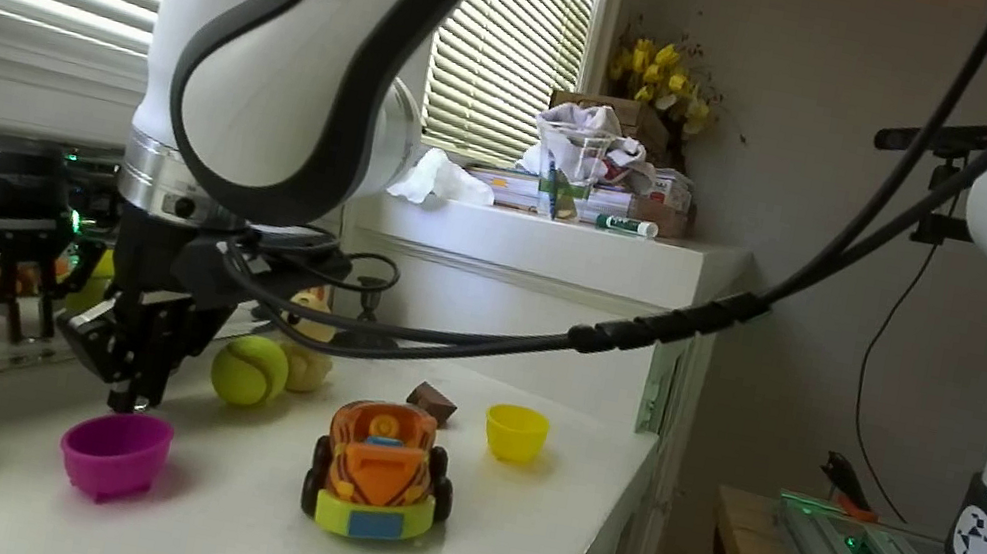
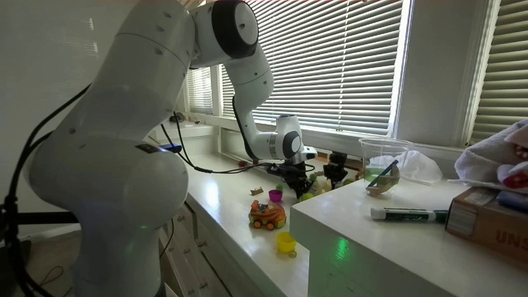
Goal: Put the glass item into the purple bowl
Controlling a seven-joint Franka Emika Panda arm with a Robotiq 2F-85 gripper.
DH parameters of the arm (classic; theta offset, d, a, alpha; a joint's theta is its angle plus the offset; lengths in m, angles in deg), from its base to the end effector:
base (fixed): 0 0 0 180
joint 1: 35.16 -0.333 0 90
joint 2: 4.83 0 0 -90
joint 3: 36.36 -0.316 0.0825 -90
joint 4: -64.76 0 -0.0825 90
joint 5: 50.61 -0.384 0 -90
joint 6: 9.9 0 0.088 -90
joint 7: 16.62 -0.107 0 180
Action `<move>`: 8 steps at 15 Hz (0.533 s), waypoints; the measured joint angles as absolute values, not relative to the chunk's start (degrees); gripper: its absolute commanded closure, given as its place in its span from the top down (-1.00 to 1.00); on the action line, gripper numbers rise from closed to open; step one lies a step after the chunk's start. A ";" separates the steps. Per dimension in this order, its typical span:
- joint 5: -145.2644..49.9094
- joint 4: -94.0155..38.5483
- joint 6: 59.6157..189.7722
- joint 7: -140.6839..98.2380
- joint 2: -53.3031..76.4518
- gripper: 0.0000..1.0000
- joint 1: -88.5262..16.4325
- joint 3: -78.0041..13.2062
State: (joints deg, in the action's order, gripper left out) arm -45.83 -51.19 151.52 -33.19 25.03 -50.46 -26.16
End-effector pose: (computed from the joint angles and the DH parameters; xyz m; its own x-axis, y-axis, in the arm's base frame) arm 0.6238 0.0644 0.2196 0.9529 -0.0771 0.2932 -0.0969 -0.9939 0.0536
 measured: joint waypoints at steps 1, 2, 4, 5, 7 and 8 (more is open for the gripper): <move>-45.72 -51.19 151.52 -33.19 25.00 -0.89 -50.54 -26.08; -45.59 -51.20 151.52 -33.19 24.86 -0.89 -50.72 -26.01; -44.88 -51.32 151.52 -33.46 24.12 -0.89 -51.48 -25.90; -44.46 -51.64 151.52 -33.71 23.41 -0.89 -52.04 -25.88; -42.95 -53.04 151.52 -34.78 21.30 -0.89 -53.48 -25.81; -42.14 -54.11 151.52 -35.49 19.94 -0.89 -54.27 -25.81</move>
State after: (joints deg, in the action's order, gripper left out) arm -42.14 -54.11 151.52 -35.49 19.94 -54.27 -25.81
